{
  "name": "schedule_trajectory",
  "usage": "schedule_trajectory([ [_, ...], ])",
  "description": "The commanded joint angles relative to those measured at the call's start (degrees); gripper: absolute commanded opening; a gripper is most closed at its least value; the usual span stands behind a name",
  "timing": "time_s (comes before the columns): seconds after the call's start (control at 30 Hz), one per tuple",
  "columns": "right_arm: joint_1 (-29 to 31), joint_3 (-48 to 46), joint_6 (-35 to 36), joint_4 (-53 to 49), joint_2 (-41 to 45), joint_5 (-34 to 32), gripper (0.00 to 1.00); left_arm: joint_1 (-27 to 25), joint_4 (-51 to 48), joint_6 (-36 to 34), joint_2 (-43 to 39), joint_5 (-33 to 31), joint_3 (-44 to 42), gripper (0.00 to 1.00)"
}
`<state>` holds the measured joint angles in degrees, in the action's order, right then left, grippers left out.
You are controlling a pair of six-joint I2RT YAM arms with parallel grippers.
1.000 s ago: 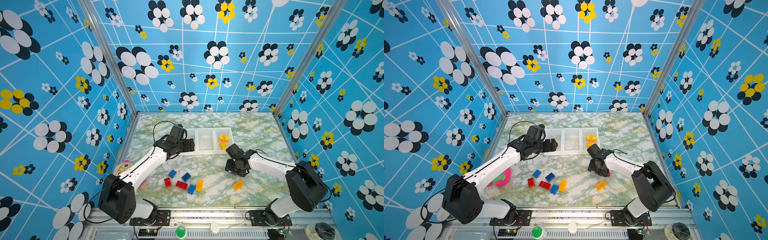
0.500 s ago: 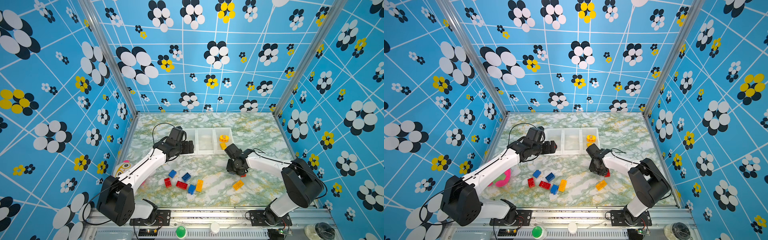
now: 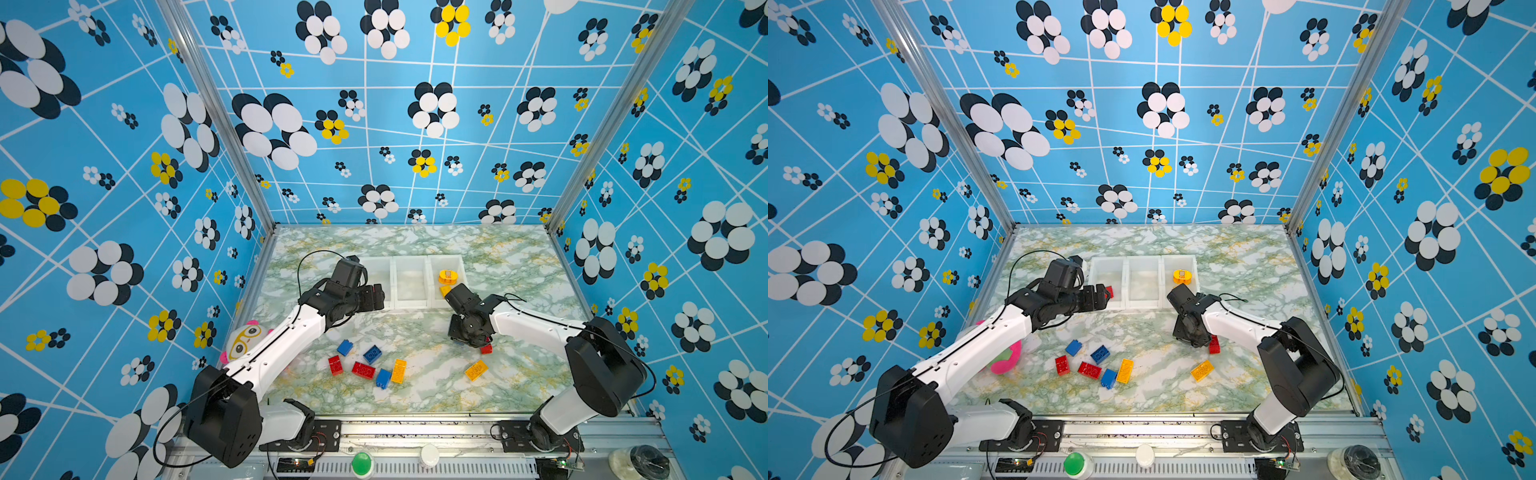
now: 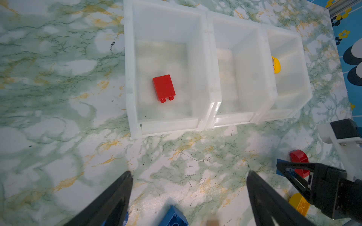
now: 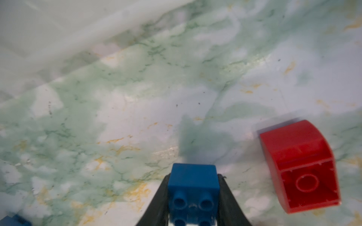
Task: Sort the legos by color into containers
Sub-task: 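Lower the right gripper onto the blue square brick and close on it, then carry the blue square brick with the right gripper into the middle bin and release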
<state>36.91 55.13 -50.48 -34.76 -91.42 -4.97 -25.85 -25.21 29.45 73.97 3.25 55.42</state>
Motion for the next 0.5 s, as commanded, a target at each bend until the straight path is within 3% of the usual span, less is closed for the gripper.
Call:
schedule_trajectory([
  [0.0, 0.99, 3.57, 2.08, -3.98, 1.92, -2.23, 0.29, 0.61, -0.27, 0.79, -2.03, 0.63, -1.85, 0.92],
  [0.47, 4.37, 21.54, 9.39, -8.54, -3.12, -5.03, 0.29, 1.43, -0.84, 1.31, -5.12, 1.22, -5.21, 0.93],
])
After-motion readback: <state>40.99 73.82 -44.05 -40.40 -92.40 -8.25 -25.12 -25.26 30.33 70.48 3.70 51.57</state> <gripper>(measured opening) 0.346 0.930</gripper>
